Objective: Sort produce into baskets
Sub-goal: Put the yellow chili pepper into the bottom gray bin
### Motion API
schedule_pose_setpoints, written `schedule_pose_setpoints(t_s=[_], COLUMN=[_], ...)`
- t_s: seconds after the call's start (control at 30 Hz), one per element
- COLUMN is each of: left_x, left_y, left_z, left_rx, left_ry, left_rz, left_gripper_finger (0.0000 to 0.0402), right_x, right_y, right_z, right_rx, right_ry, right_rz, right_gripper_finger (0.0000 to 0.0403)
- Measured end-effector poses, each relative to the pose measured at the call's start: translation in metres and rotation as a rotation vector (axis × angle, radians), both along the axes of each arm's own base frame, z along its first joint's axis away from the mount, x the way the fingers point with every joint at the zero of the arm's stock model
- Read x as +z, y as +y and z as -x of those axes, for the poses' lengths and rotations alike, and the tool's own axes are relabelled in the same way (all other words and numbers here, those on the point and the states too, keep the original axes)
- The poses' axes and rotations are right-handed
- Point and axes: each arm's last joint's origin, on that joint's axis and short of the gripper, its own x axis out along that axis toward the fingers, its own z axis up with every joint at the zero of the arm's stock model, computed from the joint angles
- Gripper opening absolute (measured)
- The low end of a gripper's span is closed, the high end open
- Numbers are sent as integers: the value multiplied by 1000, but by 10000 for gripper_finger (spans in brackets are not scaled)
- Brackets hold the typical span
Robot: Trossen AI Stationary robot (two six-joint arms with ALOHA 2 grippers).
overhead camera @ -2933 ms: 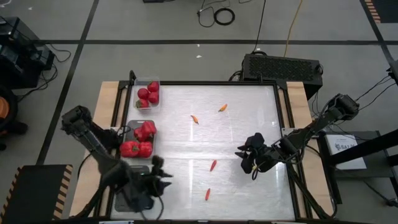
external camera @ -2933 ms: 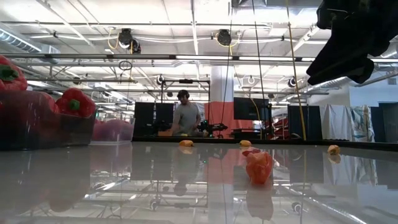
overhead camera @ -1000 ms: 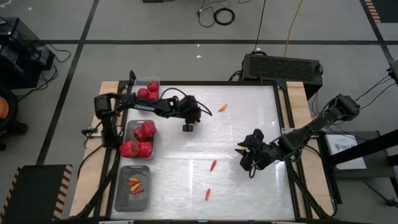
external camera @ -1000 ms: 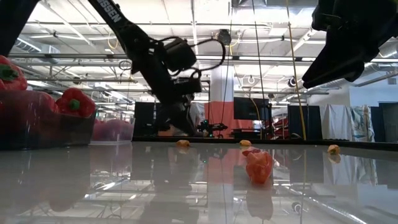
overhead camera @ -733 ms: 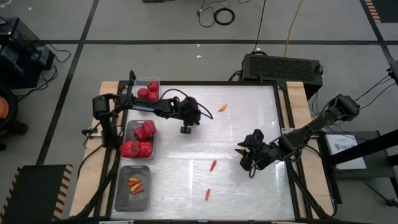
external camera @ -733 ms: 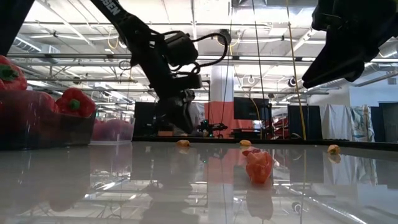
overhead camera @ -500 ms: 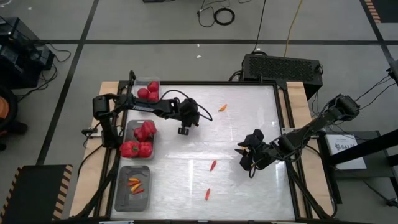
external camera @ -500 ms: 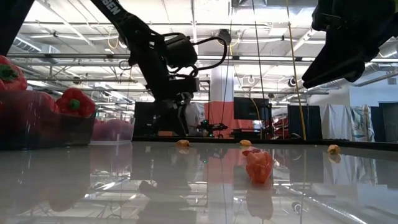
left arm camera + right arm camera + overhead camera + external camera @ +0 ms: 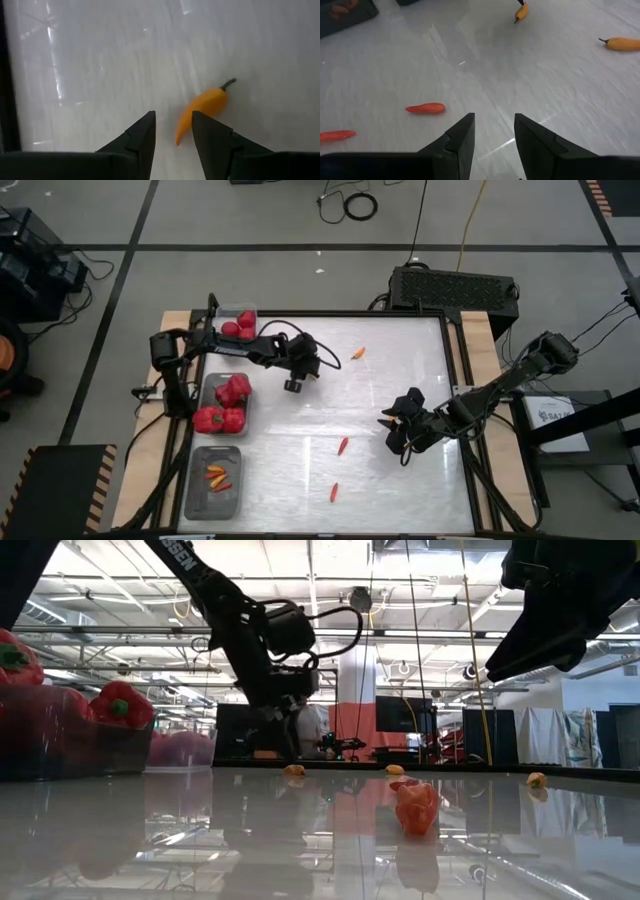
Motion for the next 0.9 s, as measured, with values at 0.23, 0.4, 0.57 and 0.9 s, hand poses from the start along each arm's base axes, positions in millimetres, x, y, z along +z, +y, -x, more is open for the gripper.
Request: schedule_pose_setpoints(t_s=[0.23, 0.4, 0.57, 0.9], left_x=[-15, -22, -23, -25], left_y=[1, 1, 1, 0], left_z=[-3, -5, -4, -3], left_rx=[-18, -20, -20, 21], left_ry=[20, 36, 42, 44], left_rz=[44, 55, 58, 89], left_gripper_finger=[135, 134, 127, 13], right_x=[0, 0, 0, 0], right_y=[0, -1, -1, -1], right_z=[0, 0, 0, 0], right_rx=[-1, -13, -11, -14], right_ry=[0, -6, -6, -8], right_rz=[2, 18, 20, 17], right_gripper_finger=[130, 130, 130, 130])
